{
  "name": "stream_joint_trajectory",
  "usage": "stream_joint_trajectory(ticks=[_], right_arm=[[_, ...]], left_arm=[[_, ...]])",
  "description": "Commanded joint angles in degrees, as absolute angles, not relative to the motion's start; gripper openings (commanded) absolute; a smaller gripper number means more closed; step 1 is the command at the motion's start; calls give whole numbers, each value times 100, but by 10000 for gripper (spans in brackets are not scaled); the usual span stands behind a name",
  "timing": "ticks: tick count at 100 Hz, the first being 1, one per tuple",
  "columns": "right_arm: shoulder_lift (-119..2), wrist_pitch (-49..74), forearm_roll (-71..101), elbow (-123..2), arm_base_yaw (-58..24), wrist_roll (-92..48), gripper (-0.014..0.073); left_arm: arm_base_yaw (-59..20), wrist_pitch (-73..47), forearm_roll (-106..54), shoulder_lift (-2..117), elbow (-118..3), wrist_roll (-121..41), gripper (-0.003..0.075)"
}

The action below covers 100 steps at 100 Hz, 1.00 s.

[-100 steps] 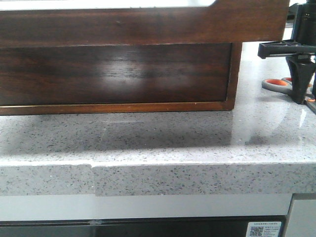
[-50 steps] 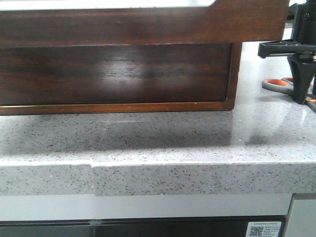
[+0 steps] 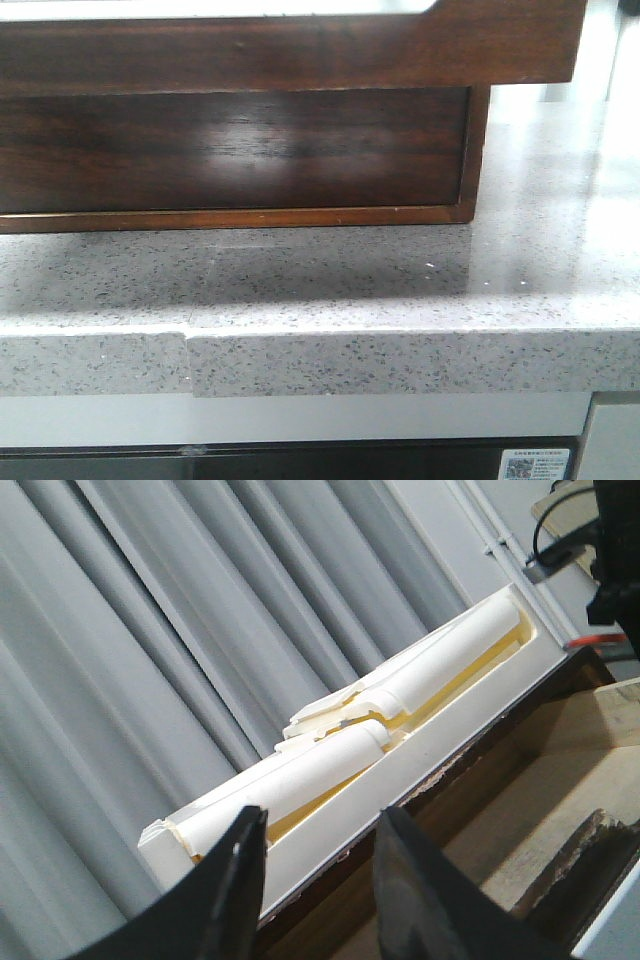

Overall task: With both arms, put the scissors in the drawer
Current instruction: 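Close the right gripper on the scissors and lift them, then carry the scissors with the right gripper over the open drawer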

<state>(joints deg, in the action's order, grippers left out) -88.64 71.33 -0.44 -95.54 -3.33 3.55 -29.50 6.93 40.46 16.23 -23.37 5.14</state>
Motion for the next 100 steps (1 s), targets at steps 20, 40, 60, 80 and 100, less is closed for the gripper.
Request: stream_joint_trajectory(ticks=[20, 40, 60, 80, 100], right_arm=[[-7821, 7378, 282, -10329, -330, -95, -30], [-7590, 7118, 1399, -10701, -581, -1070, -30], [-7580, 7040, 1704, -10732, -1480, -2305, -30], [-7634, 6692, 1704, -10732, -2599, -3482, -30], [-7997, 6305, 1365, -10732, -3653, -4129, -30]], left_arm=[[-2994, 976, 3929, 1668, -2533, 588, 239], [-2994, 976, 3929, 1668, -2533, 588, 239], [-2994, 976, 3929, 1668, -2533, 588, 239], [-2994, 976, 3929, 1668, -2533, 588, 239], [-2994, 976, 3929, 1668, -2533, 588, 239]])
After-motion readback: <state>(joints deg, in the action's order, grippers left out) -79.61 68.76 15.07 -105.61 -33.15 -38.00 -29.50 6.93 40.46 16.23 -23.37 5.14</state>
